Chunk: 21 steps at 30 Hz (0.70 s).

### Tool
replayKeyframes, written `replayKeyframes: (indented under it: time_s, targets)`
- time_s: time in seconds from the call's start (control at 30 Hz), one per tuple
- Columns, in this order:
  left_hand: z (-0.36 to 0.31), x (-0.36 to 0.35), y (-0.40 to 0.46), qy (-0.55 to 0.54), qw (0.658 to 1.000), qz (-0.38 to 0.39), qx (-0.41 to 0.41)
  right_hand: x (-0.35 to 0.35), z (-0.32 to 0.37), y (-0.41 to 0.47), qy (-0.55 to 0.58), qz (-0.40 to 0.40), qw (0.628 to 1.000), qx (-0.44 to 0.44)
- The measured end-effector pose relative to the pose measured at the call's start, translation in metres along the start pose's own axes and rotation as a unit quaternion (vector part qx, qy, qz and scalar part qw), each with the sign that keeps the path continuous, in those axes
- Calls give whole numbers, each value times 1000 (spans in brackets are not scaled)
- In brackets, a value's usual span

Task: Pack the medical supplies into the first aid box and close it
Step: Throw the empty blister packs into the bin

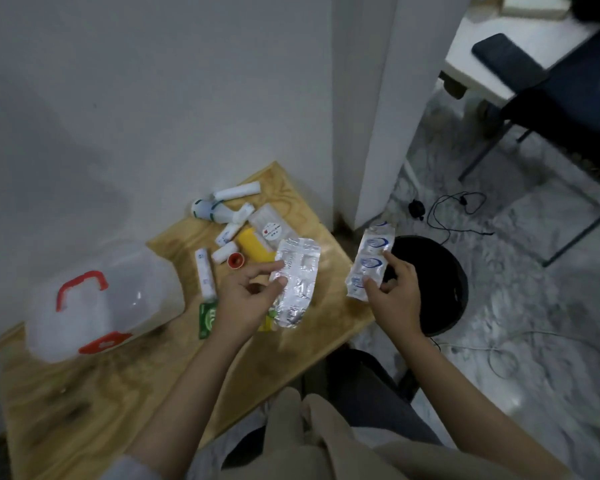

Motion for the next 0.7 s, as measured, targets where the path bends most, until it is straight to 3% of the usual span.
replayKeyframes:
  time_s: [0.17,0.43,0.6,0.7]
  targets:
    - [5,-131,32,106,989,102,-17,38,-53,41,-83,-35,993,-79]
    - [27,-304,47,299,916,252,-91,62,-129,93,-141,-50,972,-182]
    - [75,-333,34,453,804,385,-21,62,-158,87,-167,-44,956,-237]
    - [90,-324,29,465,792,396,-5,58,-163,73,-162,-43,955,-246]
Point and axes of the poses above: each hand's wrist, its own y-axis towards the middle knuckle, its own x-axis out of the back of the hand, z = x × y, the point moved 9 cm from there along y, towards the middle knuckle, and after that the axes turned 9 degrees about -z, right-handed, at the moved point
